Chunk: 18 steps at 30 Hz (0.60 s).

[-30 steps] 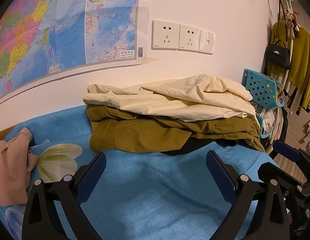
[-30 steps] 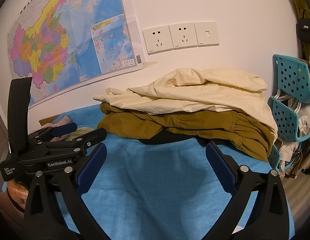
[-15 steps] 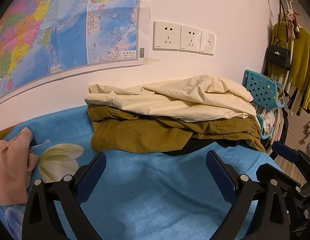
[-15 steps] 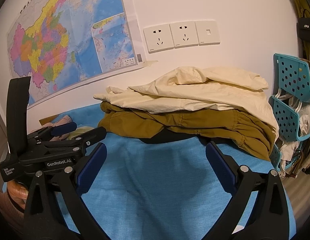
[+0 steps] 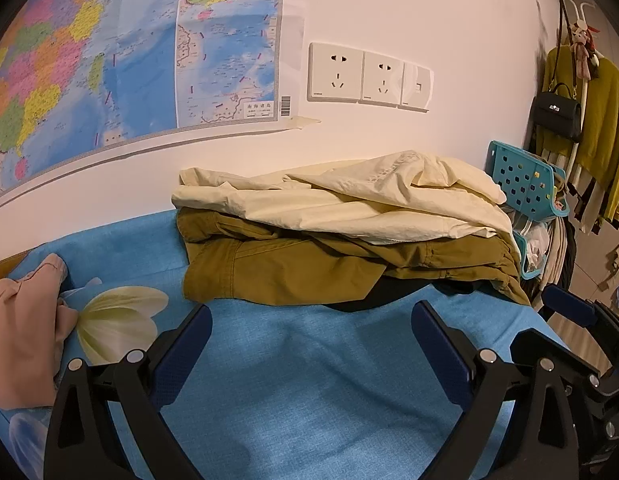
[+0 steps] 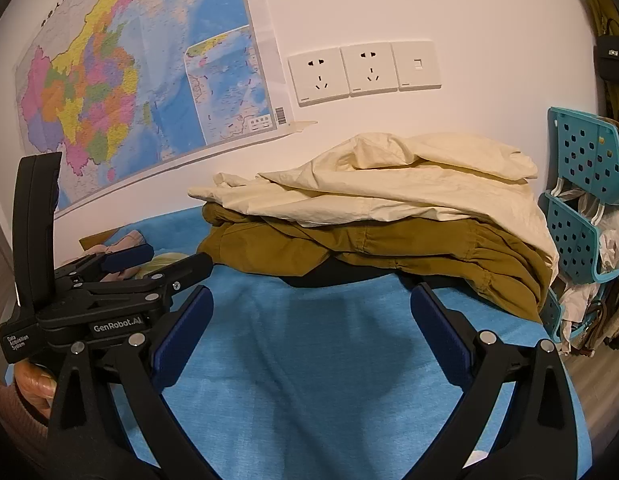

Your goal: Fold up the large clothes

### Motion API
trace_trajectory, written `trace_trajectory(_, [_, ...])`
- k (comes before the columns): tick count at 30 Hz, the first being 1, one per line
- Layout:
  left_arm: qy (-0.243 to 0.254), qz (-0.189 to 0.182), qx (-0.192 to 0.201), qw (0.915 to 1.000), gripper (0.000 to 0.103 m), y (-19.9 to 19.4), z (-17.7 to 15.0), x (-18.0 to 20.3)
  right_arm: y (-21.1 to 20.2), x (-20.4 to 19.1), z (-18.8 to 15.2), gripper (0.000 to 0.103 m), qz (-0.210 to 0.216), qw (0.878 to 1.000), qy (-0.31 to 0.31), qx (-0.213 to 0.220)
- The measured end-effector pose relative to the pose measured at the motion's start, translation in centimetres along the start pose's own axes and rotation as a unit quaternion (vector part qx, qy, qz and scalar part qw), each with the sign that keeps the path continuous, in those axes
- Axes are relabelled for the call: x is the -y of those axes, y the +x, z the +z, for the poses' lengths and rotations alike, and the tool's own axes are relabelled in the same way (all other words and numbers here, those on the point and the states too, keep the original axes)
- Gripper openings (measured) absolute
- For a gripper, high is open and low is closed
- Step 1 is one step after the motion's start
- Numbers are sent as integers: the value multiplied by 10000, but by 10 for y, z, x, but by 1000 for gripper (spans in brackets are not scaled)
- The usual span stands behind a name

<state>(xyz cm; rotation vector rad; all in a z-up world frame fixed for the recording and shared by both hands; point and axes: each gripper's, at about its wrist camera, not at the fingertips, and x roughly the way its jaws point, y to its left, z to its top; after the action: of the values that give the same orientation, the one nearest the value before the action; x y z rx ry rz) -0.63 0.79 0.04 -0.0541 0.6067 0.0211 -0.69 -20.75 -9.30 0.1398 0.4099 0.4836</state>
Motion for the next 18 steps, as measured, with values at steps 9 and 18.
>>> trace_trajectory(9, [-15,-15,-12,10000,96,1,0,-1,1,-1,0,97,-4,10000,-5,-8])
trace_trajectory(18, [-43,-7,-29,10000,96,1,-1,-3,2,-3,2,97,13,10000,-44,-12])
